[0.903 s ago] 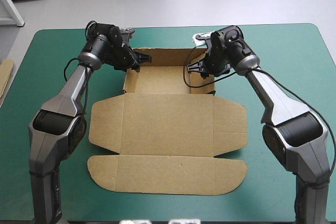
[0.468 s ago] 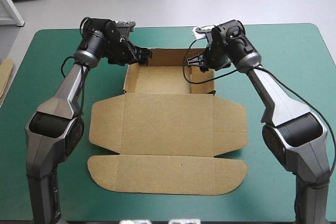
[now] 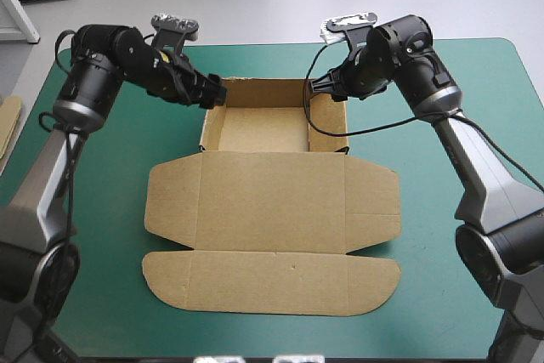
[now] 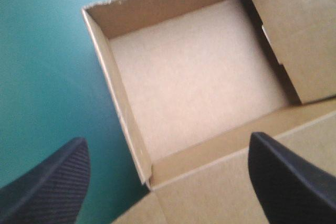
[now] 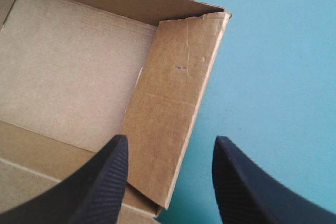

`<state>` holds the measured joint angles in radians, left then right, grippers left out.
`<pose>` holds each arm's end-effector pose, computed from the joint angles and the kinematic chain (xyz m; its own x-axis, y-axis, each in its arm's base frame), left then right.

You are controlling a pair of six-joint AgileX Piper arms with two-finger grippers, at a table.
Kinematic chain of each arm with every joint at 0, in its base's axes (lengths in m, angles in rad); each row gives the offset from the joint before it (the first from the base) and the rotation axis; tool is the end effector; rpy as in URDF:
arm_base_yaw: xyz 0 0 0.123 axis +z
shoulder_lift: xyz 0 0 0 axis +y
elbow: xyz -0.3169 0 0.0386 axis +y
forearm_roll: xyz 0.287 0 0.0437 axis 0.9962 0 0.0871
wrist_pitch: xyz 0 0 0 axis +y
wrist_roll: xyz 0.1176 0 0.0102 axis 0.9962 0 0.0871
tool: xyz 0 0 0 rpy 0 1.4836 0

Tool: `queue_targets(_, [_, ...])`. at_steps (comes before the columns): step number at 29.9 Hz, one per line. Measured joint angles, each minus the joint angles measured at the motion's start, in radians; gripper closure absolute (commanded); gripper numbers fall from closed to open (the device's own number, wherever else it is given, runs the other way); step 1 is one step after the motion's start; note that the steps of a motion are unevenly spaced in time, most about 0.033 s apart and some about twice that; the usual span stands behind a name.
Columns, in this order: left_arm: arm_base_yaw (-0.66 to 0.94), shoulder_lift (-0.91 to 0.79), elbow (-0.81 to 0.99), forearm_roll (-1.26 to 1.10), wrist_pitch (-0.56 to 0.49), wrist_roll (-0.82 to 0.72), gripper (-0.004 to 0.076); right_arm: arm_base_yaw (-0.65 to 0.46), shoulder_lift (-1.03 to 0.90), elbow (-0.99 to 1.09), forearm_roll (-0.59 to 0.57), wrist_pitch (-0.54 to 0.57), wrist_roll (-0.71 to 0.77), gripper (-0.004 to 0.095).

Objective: Fold the box

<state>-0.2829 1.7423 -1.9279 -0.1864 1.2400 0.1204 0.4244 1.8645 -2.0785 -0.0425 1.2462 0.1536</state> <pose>0.4096 -0.1406 0.4292 -0.7643 0.2829 -0.5796 0.4171 0.9022 -0.1097 0.4293 0.1888 0.4232 -0.7856 -0.2020 -0.5848 -0.2830 0.9578 0.0495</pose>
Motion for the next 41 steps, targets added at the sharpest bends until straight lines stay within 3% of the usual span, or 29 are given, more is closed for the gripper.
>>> queue_targets(9, [0.0, -0.433, 0.596, 0.004, -0.286, 0.0, 0.0192, 0.0, -0.08, 0.13, 0.008, 0.0, -0.014, 0.0436])
queue_targets(18, [0.0, -0.797, 0.923, 0.047, -0.4, -0.021, 0.0192, 0.0, -0.08, 0.137, 0.001, -0.018, -0.009, 0.0422])
queue_targets(27, [0.0, -0.979, 1.15, 0.212, -0.371, -0.164, 0.0187, 0.0, -0.033, 0.138, -0.049, -0.058, 0.08, 0.027])
queue_targets(34, [0.0, -1.166, 1.368, 0.217, -0.431, -0.211, 0.0241, 0.0, 0.079, 0.134, -0.054, -0.051, 0.114, 0.0266])
queue_targets(41, [0.0, -1.315, 1.406, 0.217, -0.436, -0.23, 0.0273, 0.0, 0.158, 0.133, -0.056, -0.055, 0.121, 0.027])
